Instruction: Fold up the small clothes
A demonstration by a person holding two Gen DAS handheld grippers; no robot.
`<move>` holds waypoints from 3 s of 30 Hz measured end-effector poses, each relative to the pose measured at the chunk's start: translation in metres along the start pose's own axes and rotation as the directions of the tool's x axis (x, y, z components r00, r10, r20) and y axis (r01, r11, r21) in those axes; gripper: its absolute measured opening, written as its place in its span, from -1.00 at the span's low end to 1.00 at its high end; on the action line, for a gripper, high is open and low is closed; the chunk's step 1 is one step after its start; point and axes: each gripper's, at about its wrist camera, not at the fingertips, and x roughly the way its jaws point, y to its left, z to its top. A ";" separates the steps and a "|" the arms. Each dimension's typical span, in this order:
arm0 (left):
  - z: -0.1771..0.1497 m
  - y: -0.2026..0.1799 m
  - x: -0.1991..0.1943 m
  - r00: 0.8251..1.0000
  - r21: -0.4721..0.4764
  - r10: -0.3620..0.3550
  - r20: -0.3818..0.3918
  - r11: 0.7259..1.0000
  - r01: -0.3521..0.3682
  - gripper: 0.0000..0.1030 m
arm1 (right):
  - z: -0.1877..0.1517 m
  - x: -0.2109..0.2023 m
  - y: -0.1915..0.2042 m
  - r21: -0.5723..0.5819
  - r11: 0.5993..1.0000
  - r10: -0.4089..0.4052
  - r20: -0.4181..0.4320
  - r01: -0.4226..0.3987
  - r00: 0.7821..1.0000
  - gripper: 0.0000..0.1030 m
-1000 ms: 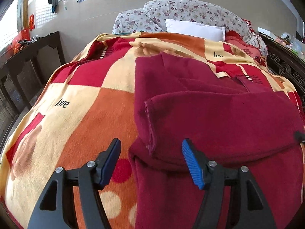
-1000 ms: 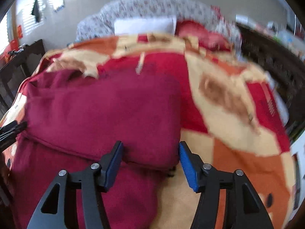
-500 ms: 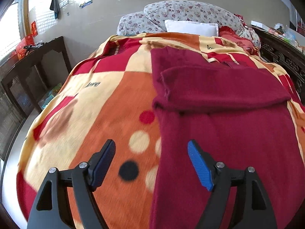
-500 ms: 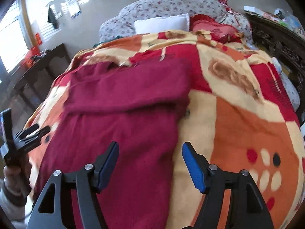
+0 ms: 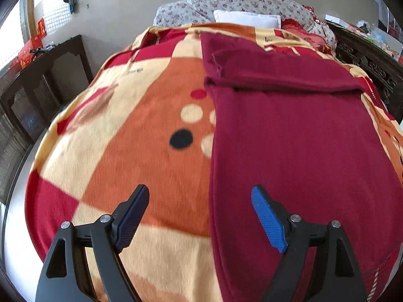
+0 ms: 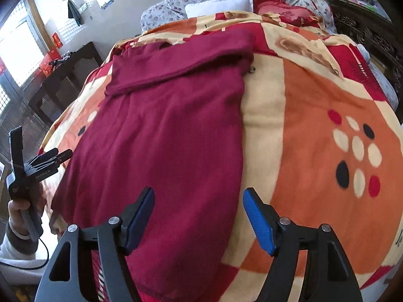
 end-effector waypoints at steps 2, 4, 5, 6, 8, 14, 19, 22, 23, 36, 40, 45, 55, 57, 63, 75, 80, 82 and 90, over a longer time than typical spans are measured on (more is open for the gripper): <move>-0.005 0.000 -0.001 1.000 -0.002 0.000 -0.009 1.000 0.000 0.61 | -0.004 0.002 0.002 -0.001 1.000 -0.003 -0.003 0.003 1.000 0.50; -0.011 0.000 -0.003 1.000 0.001 0.004 -0.014 1.000 -0.004 0.61 | -0.006 0.005 0.001 0.003 1.000 0.003 -0.012 -0.003 1.000 0.51; -0.013 0.000 -0.003 1.000 0.003 0.006 -0.016 1.000 -0.006 0.61 | -0.008 0.006 0.001 0.006 1.000 0.000 -0.014 0.000 1.000 0.51; -0.015 0.000 -0.005 1.000 0.003 0.006 -0.017 1.000 -0.006 0.61 | -0.009 0.007 0.001 0.009 1.000 -0.002 -0.015 0.002 1.000 0.51; -0.019 0.001 -0.006 1.000 -0.001 -0.004 -0.026 1.000 0.004 0.61 | -0.012 0.008 0.000 0.018 1.000 -0.003 -0.019 0.003 1.000 0.53; -0.037 0.009 -0.009 0.994 -0.037 -0.072 -0.087 0.997 0.069 0.61 | -0.024 0.009 -0.010 0.050 0.999 0.001 -0.042 0.001 0.999 0.59; -0.046 0.006 -0.013 0.987 -0.059 -0.122 -0.103 0.991 0.116 0.62 | -0.036 0.008 -0.013 0.078 0.995 0.069 -0.022 -0.067 0.997 0.49; -0.048 0.001 -0.013 0.986 -0.043 -0.125 -0.108 0.992 0.121 0.63 | -0.040 0.001 0.004 -0.028 0.997 0.069 -0.017 -0.070 0.997 -0.11; -0.048 0.000 -0.012 0.986 -0.043 -0.128 -0.109 0.991 0.124 0.67 | -0.042 0.000 0.008 -0.064 0.997 0.048 -0.015 -0.049 0.999 -0.22; -0.052 -0.007 -0.007 0.985 -0.028 -0.117 -0.129 0.993 0.114 0.94 | -0.060 -0.010 -0.023 0.087 0.975 0.205 -0.020 -0.203 0.978 -0.31; -0.054 -0.006 -0.006 0.986 -0.043 -0.103 -0.131 0.994 0.098 0.97 | -0.064 -0.012 -0.008 0.016 0.981 0.196 -0.034 -0.195 0.980 -0.08; -0.055 -0.008 -0.006 0.988 -0.047 -0.085 -0.130 0.996 0.080 0.98 | -0.061 -0.009 -0.010 0.048 0.974 0.224 -0.037 -0.222 0.974 -0.07; -0.061 -0.007 -0.012 0.977 -0.041 -0.130 -0.170 0.991 0.124 0.98 | -0.062 -0.007 -0.008 0.023 0.968 0.252 -0.022 -0.251 0.968 -0.21; -0.063 -0.006 -0.014 0.972 -0.035 -0.152 -0.181 0.988 0.148 0.97 | -0.061 -0.006 -0.012 0.047 0.958 0.282 -0.006 -0.281 0.959 -0.55; -0.061 -0.009 -0.028 0.965 0.019 -0.204 -0.166 0.977 0.210 -0.62 | -0.052 -0.007 -0.017 0.089 0.908 0.406 0.052 -0.409 0.913 -0.76; 0.020 0.000 -0.053 0.955 0.030 -0.292 -0.052 0.956 0.293 -0.86 | 0.048 -0.035 -0.013 -0.034 0.844 0.526 0.244 -0.535 0.814 -0.77; 0.097 -0.004 -0.045 0.959 0.056 -0.275 0.064 0.961 0.272 -0.86 | 0.114 -0.023 -0.030 -0.025 0.843 0.517 0.315 -0.537 0.796 -0.77; 0.128 -0.005 -0.034 0.957 0.051 -0.275 0.094 0.961 0.271 -0.86 | 0.144 -0.013 -0.036 -0.011 0.848 0.504 0.332 -0.530 0.798 -0.77; 0.238 -0.017 0.055 0.975 -0.024 -0.191 0.112 0.980 0.195 -0.87 | 0.236 0.057 -0.067 0.121 0.879 0.401 0.335 -0.461 0.853 -0.77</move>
